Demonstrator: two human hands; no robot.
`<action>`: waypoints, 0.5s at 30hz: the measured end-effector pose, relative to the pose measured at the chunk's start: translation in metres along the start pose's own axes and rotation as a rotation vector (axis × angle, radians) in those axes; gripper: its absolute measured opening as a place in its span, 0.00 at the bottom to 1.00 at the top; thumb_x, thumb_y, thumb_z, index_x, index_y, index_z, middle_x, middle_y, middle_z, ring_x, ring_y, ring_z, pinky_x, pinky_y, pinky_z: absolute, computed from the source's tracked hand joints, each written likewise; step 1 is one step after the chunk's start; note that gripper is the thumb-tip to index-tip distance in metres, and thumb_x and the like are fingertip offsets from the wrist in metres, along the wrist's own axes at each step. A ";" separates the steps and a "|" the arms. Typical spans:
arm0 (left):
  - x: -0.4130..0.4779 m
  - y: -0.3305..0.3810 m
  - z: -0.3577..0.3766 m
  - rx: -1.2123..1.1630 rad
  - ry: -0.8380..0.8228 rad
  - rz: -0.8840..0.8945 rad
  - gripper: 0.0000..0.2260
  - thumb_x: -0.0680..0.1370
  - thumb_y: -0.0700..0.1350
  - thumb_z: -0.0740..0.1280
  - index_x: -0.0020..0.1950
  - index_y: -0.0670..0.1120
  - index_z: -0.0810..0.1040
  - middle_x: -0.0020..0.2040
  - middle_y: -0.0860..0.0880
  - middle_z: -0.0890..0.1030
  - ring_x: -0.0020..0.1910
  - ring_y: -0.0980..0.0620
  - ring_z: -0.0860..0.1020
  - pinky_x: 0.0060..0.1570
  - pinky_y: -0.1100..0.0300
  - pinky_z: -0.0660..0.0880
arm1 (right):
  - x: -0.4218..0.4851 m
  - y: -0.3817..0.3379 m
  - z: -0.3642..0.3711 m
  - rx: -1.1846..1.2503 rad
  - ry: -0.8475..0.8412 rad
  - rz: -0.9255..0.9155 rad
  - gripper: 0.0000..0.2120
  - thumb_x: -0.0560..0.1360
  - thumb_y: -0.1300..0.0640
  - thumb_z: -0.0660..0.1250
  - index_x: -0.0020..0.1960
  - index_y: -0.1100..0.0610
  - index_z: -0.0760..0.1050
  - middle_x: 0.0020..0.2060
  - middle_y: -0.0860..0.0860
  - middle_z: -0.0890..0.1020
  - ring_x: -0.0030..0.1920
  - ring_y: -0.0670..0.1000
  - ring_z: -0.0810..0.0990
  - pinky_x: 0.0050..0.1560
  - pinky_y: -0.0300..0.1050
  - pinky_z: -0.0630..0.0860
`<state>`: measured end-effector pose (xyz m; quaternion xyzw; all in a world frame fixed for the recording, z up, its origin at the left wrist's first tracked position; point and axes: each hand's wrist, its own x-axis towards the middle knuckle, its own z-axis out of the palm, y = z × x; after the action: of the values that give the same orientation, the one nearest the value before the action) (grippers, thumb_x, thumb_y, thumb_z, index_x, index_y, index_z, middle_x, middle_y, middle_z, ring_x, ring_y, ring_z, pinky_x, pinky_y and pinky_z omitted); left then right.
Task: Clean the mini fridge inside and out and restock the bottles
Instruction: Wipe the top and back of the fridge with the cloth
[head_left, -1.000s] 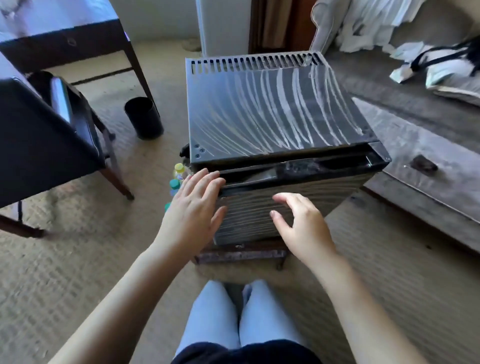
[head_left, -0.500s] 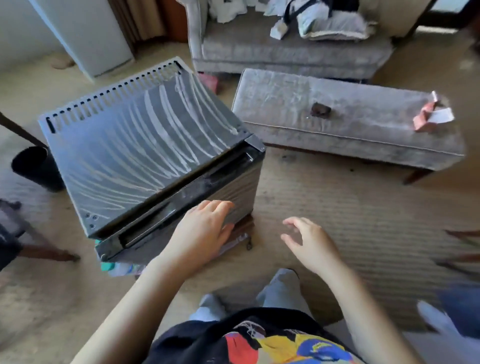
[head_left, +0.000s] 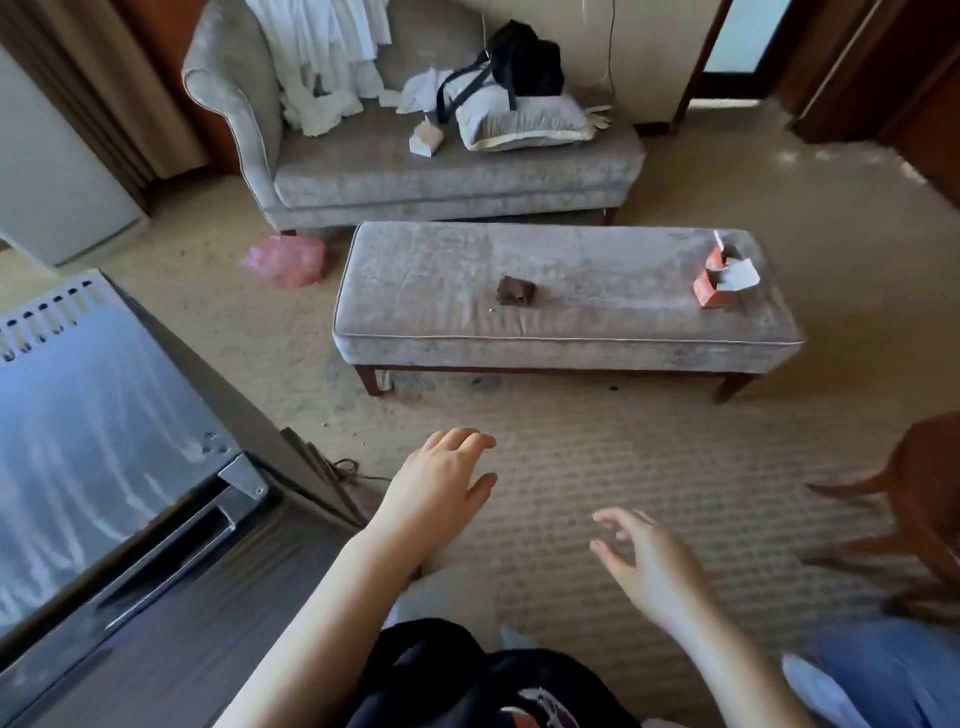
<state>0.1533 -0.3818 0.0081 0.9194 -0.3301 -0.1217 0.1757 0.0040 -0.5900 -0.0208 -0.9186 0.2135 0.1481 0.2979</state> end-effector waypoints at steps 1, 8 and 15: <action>0.016 0.000 0.001 -0.003 -0.011 -0.012 0.19 0.80 0.53 0.60 0.71 0.51 0.67 0.69 0.55 0.69 0.68 0.52 0.66 0.63 0.57 0.68 | 0.014 0.004 -0.005 0.013 -0.001 0.006 0.14 0.77 0.49 0.66 0.62 0.47 0.74 0.52 0.40 0.74 0.54 0.40 0.75 0.47 0.32 0.66; 0.156 -0.017 0.011 -0.026 -0.070 -0.100 0.19 0.80 0.52 0.61 0.70 0.50 0.68 0.69 0.52 0.70 0.68 0.50 0.67 0.63 0.55 0.69 | 0.152 0.014 -0.028 0.029 -0.059 -0.005 0.14 0.77 0.52 0.66 0.62 0.51 0.76 0.58 0.45 0.79 0.58 0.45 0.76 0.55 0.35 0.69; 0.319 -0.065 0.016 -0.086 -0.140 -0.198 0.19 0.80 0.51 0.62 0.70 0.49 0.68 0.68 0.51 0.72 0.67 0.49 0.67 0.62 0.55 0.68 | 0.318 0.011 -0.071 -0.018 -0.134 0.023 0.13 0.76 0.53 0.67 0.60 0.51 0.77 0.55 0.47 0.81 0.56 0.46 0.78 0.48 0.33 0.66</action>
<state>0.4243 -0.5457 -0.0675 0.9284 -0.2435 -0.2166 0.1783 0.2840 -0.7382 -0.0975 -0.9067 0.2025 0.2145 0.3013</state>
